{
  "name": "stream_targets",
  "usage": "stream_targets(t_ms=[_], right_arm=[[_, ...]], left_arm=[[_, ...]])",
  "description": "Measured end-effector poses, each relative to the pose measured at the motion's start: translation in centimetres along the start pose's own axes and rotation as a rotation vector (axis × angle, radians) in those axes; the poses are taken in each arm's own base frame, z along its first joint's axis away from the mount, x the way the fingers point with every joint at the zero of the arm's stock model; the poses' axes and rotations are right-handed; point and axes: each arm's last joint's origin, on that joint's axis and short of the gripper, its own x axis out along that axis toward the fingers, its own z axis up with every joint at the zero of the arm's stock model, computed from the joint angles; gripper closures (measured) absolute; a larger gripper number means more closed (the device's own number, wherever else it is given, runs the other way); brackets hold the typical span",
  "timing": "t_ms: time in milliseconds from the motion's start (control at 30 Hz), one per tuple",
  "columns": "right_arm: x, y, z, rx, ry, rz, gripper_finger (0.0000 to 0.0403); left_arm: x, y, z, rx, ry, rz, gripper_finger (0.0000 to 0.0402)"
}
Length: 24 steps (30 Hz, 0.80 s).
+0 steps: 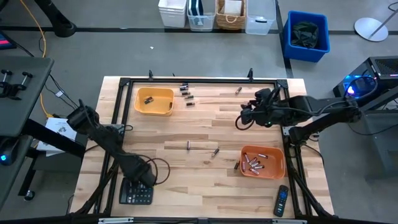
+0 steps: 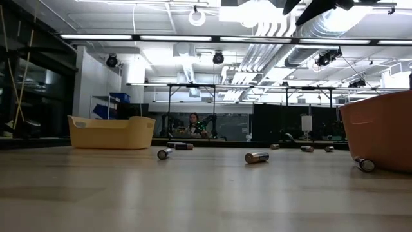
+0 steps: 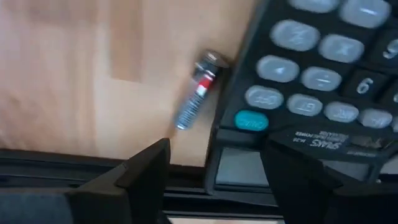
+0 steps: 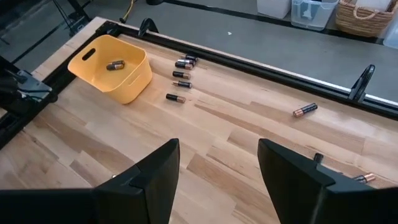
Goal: Sort batteries
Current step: Put the silver battery into the orange bin
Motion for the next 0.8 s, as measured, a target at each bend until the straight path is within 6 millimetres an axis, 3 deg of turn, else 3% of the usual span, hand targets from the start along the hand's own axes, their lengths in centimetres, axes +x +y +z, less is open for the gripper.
stream_targets(t_ms=[267,633,800], right_arm=[[0.1,0.1,0.0,0.004,0.003,-0.002,0.019],[0.1,0.1,0.0,0.006,-0.001,-0.003,0.019],[0.1,0.1,0.0,0.016,0.001,-0.002,0.019]], left_arm=[[0.5,-1.8,-1.3,0.037,0.014,-0.052,0.0159],[-2.6,1.2,-0.7,-0.022,-0.162,0.099,0.0159],[-1.0,2.4,0.6,-0.039,-0.149,0.07,0.0159]])
